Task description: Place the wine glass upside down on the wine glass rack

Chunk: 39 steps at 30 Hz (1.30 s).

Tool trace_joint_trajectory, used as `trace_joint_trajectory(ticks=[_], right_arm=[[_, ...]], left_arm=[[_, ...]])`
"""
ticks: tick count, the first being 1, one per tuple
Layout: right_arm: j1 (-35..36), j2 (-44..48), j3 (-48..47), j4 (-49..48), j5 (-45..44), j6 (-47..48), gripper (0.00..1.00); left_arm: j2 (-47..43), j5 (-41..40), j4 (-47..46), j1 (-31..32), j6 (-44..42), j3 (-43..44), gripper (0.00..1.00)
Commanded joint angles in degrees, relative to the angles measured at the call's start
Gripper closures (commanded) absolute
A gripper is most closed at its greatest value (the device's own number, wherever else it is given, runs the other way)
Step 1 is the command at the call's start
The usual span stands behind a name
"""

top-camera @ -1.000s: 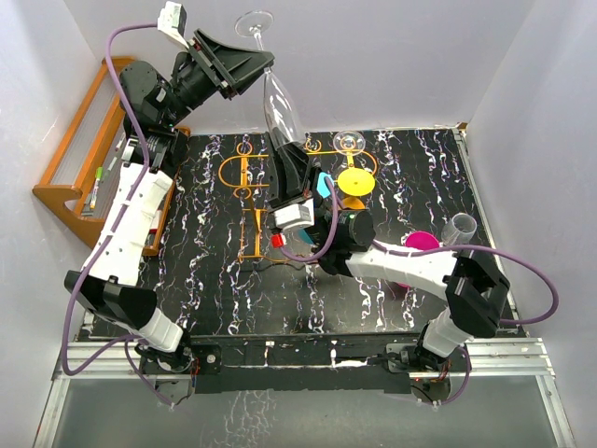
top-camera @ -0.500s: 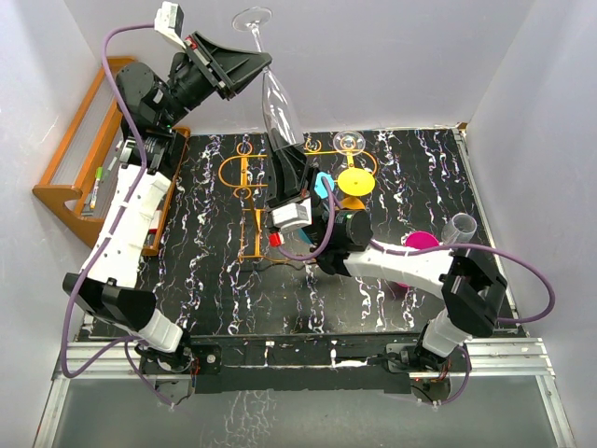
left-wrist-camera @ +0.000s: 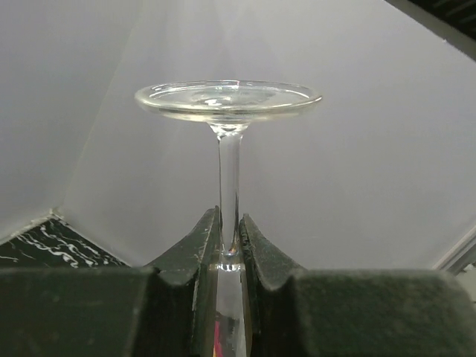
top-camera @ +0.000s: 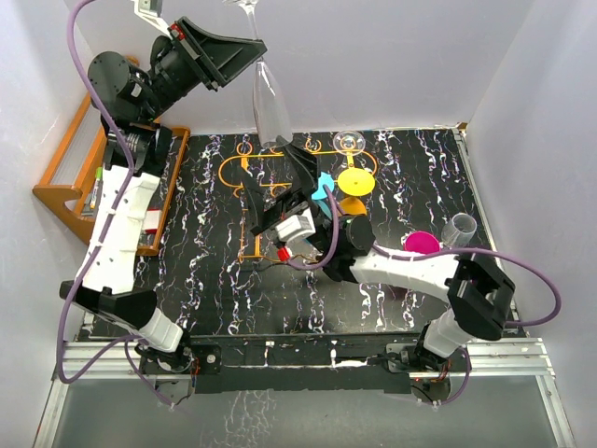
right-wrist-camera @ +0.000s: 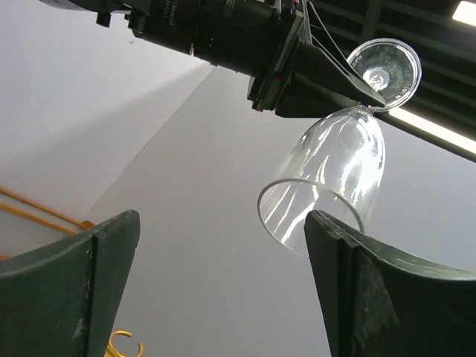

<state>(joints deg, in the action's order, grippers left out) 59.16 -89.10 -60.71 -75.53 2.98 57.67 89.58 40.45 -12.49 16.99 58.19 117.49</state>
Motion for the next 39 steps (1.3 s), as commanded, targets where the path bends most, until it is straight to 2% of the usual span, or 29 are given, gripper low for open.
trace_joint_trajectory(ticks=[1, 4, 6, 9, 10, 12, 13, 15, 19, 23, 27, 30, 34, 36, 39], right_arm=[[1.2, 5.1, 2.4, -0.3, 2.5, -2.7, 0.02], [3.5, 8.2, 5.6, 0.0, 1.4, -5.9, 0.02], [4.3, 11.7, 8.0, 1.2, 2.0, -12.0, 0.02], [4.9, 18.4, 10.0, 5.9, 0.0, -23.6, 0.02], [5.4, 19.9, 8.9, 10.6, -3.8, -27.8, 0.02], [5.8, 23.8, 1.9, 29.9, -10.0, -34.8, 0.02], [5.9, 24.4, -2.5, 41.2, -12.0, -37.3, 0.02], [5.9, 25.6, -8.8, 54.2, -15.3, -41.4, 0.02], [5.9, 30.9, -10.3, 62.1, -16.1, -44.7, 0.02], [5.9, 36.0, -8.3, 64.0, -17.9, -47.4, 0.02], [5.9, 39.7, -5.3, 64.0, -21.0, -48.8, 0.02], [5.9, 40.9, -5.4, 66.5, -22.9, -50.6, 0.02], [5.9, 42.4, -5.4, 69.3, -24.4, -52.8, 0.02], [5.9, 43.0, -5.2, 69.9, -25.1, -53.7, 0.02], [5.8, 43.7, -5.4, 70.9, -25.8, -55.0, 0.02]], left_arm=[[-1.1, 0.7, 4.3, 0.0, -12.5, 4.0, 1.00], [-1.4, -2.3, 10.4, 0.0, -25.2, 5.1, 1.00], [-1.7, -6.2, 13.4, 0.0, -36.0, 4.0, 1.00], [-2.0, -10.2, 12.6, -1.3, -45.8, -0.1, 1.00], [-2.2, -10.6, 11.0, -2.0, -48.1, -1.9, 1.00], [-2.4, -10.0, 6.4, -4.3, -50.7, -6.1, 1.00], [-2.2, -8.7, 4.3, -6.0, -50.7, -7.6, 1.00], [-1.6, -4.2, -0.7, -10.2, -47.7, -10.2, 1.00], [-2.3, 7.3, -14.6, -16.2, -43.5, -20.1, 1.00], [-3.2, 16.0, -27.3, -19.8, -38.3, -29.8, 1.00], [-5.5, 17.0, -39.6, -20.6, -39.7, -40.9, 1.00], [-4.9, 20.4, -43.0, -20.6, -40.5, -44.6, 1.00], [-3.1, 22.3, -54.2, -20.7, -37.4, -50.0, 1.00], [-1.6, 23.2, -57.0, -20.8, -35.0, -50.3, 1.00], [0.6, 24.4, -66.1, -20.9, -28.9, -51.3, 1.00]])
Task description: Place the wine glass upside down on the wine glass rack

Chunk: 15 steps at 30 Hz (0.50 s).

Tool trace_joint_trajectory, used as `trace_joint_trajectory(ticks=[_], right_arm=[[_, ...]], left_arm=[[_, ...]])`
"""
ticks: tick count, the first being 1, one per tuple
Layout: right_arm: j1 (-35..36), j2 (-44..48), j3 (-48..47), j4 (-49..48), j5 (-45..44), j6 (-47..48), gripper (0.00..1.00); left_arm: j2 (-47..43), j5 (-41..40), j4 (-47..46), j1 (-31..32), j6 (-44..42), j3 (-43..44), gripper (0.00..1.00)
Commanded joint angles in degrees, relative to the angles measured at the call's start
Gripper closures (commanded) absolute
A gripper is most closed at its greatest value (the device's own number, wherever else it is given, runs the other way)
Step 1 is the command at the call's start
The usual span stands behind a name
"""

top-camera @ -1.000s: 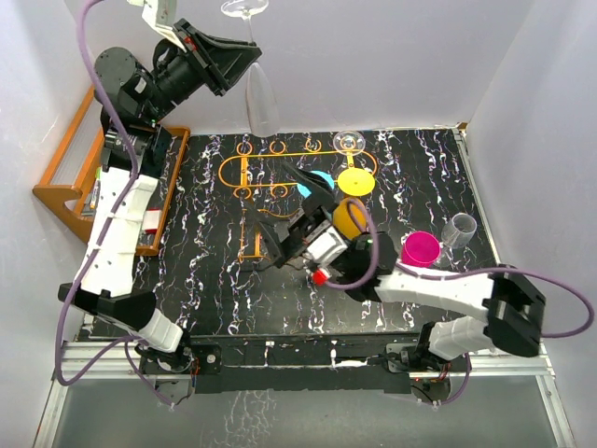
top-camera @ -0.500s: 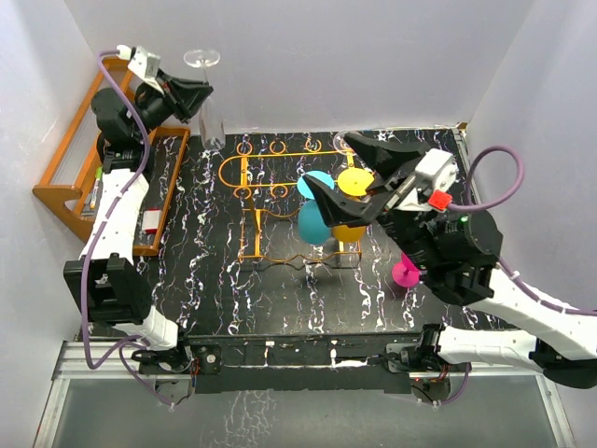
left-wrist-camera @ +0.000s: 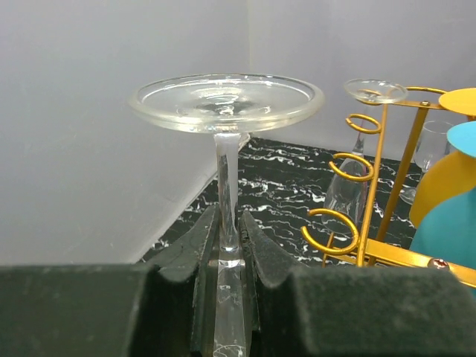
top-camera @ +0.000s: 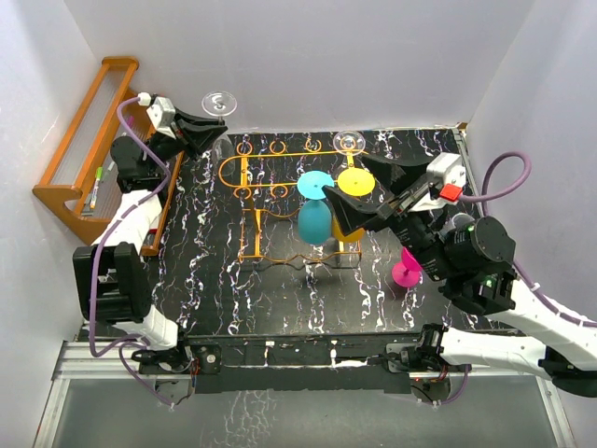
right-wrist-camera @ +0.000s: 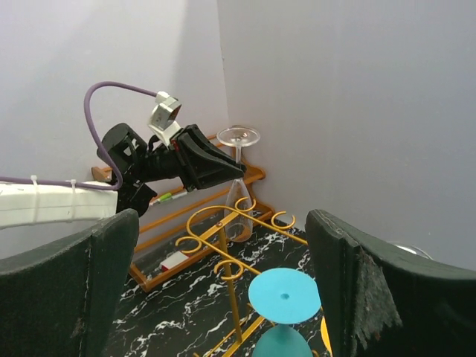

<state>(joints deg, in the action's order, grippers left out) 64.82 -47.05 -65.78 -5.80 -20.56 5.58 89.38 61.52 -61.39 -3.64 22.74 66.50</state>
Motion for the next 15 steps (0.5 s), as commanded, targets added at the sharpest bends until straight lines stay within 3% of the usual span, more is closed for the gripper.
trace_joint_trajectory(ticks=[1, 7, 11, 15], right_arm=[[0.2, 1.9, -0.5, 1.6, -2.5, -3.3, 0.02], [0.2, 3.6, -0.5, 3.1, -4.6, -6.0, 0.02], [0.2, 0.1, -8.3, 13.2, -5.2, -9.2, 0.02], [0.2, -2.0, -11.1, 17.7, -12.0, -11.7, 0.02]], left_arm=[[1.4, 3.6, -17.7, -0.2, 7.1, -0.3, 1.00], [5.2, 4.1, -21.4, -0.1, 7.1, -0.4, 1.00], [8.3, 3.3, -23.7, -0.1, 6.7, -0.6, 1.00], [10.9, 2.5, -26.5, 0.1, 6.2, -0.9, 1.00]])
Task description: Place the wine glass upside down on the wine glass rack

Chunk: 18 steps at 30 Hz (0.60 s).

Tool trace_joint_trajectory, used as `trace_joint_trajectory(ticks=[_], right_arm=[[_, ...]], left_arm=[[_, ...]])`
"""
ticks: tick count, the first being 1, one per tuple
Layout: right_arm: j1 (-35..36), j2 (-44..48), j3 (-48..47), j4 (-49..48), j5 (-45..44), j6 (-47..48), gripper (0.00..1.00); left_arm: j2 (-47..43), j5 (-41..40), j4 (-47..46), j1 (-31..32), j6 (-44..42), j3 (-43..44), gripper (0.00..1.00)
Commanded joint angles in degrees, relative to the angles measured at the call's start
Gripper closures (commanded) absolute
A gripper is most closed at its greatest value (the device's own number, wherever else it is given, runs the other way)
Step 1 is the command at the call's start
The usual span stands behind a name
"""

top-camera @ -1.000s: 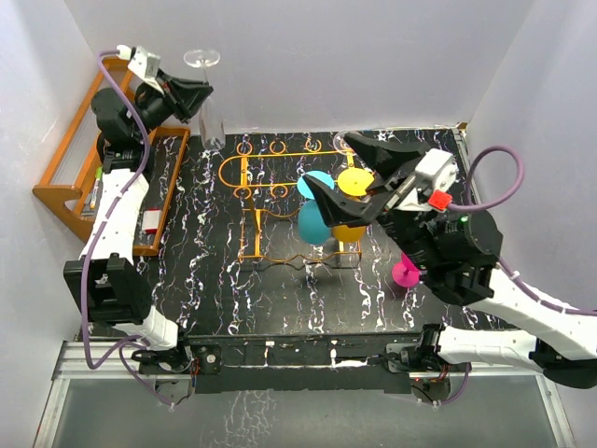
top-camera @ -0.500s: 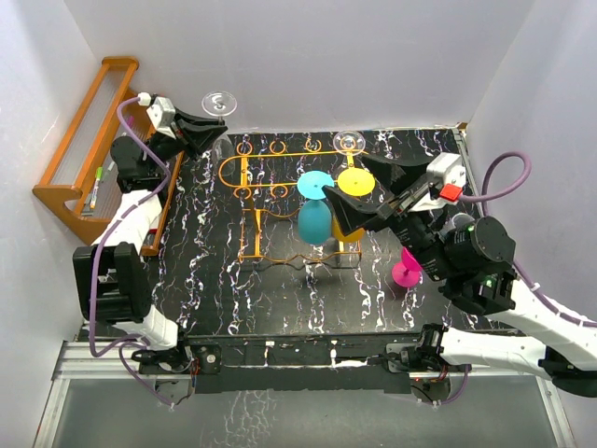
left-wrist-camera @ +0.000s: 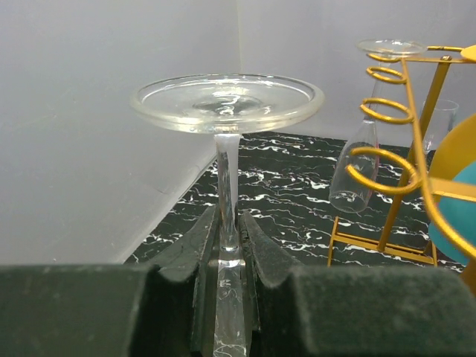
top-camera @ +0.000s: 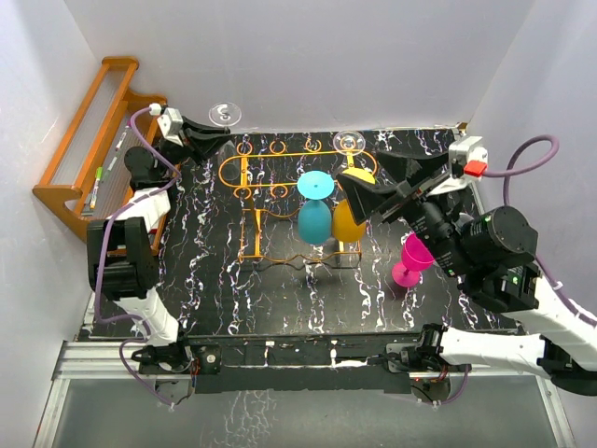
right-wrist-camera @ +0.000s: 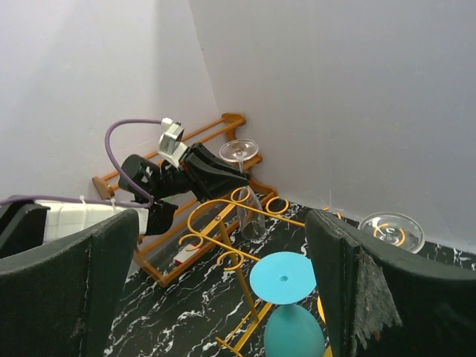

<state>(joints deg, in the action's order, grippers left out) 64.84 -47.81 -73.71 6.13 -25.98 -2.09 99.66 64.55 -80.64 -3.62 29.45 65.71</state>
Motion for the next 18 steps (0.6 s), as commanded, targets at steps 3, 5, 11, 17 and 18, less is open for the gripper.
trace_joint_trajectory(ticks=[3, 5, 11, 17, 18], right_arm=[[0.2, -1.8, -4.2, 12.2, -15.2, -9.4, 0.02], [0.2, -2.4, -6.6, 22.0, -23.8, -16.7, 0.02], [0.3, 2.7, -5.4, 39.3, -33.9, -31.8, 0.08], [0.3, -5.9, -9.5, 45.8, -34.0, -35.0, 0.06], [0.3, -5.7, -9.1, 43.3, -34.2, -32.8, 0.06]], left_arm=[[1.9, -0.9, -9.5, 1.1, -0.6, -0.7, 1.00], [2.7, -1.0, -10.6, 1.9, -1.1, -1.1, 1.00], [5.5, -0.3, -13.2, 3.0, -0.5, -0.2, 1.00], [3.9, -1.2, -14.7, 4.1, -0.2, -1.3, 1.00], [3.5, -1.5, -14.6, 4.2, -0.3, -1.4, 1.00]])
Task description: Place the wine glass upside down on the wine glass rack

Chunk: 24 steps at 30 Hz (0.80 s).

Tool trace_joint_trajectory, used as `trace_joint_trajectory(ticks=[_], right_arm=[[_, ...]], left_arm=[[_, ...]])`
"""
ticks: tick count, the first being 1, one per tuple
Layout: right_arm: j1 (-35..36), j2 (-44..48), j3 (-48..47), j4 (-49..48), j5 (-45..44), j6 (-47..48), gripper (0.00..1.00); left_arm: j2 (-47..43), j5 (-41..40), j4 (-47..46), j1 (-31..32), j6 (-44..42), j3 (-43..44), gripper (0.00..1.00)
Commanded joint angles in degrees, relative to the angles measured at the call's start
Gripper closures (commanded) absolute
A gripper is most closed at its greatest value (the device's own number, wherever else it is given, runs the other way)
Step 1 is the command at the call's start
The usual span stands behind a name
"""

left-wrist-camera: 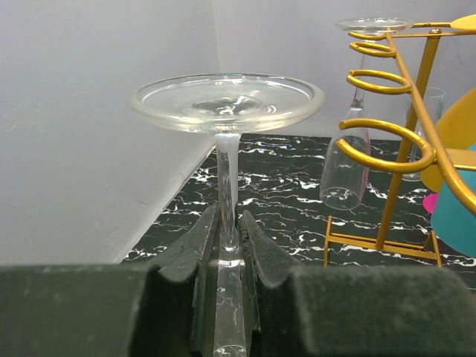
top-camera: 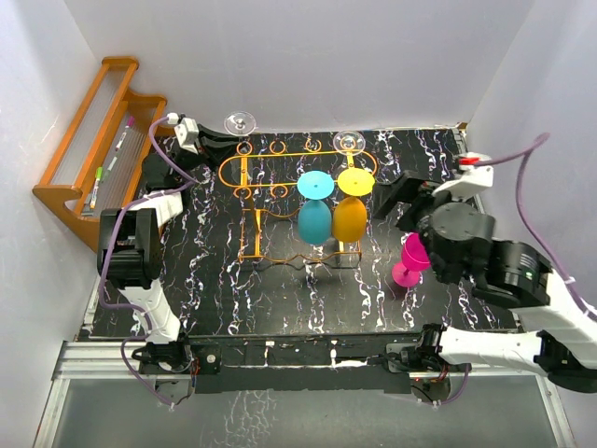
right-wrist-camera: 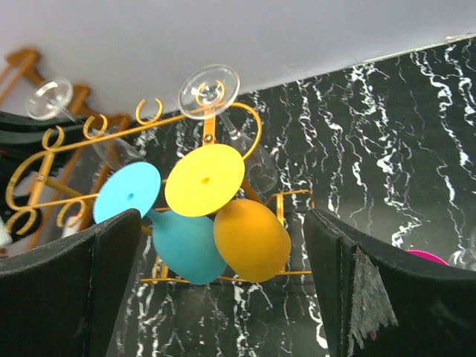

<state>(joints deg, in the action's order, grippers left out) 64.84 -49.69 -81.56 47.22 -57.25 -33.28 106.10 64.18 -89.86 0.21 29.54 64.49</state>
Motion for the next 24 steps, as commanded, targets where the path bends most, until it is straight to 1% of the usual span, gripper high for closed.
trace_joint_trajectory(ticks=[1, 2, 4, 14, 24], right_arm=[[0.3, -3.4, -0.5, -0.3, -3.0, 0.4, 0.06], [0.2, -2.8, 0.3, -2.8, -2.9, 1.9, 0.06], [0.2, -2.0, 1.4, -4.5, -3.1, 2.5, 0.06], [0.2, 1.0, 3.6, -4.6, -3.4, -0.5, 0.06], [0.2, 1.1, 5.2, -4.5, -3.0, -0.7, 0.05]], left_arm=[[-3.2, -1.1, -5.2, 0.3, -0.3, -0.2, 1.00], [-3.4, -1.0, -5.0, 0.4, -0.3, -0.2, 1.00], [-3.8, -0.6, -4.8, 0.5, -0.3, -0.2, 1.00], [-6.4, -0.2, -5.1, 1.5, -0.6, -2.4, 1.00], [-9.1, 0.4, -5.6, 2.3, -0.5, -4.7, 1.00]])
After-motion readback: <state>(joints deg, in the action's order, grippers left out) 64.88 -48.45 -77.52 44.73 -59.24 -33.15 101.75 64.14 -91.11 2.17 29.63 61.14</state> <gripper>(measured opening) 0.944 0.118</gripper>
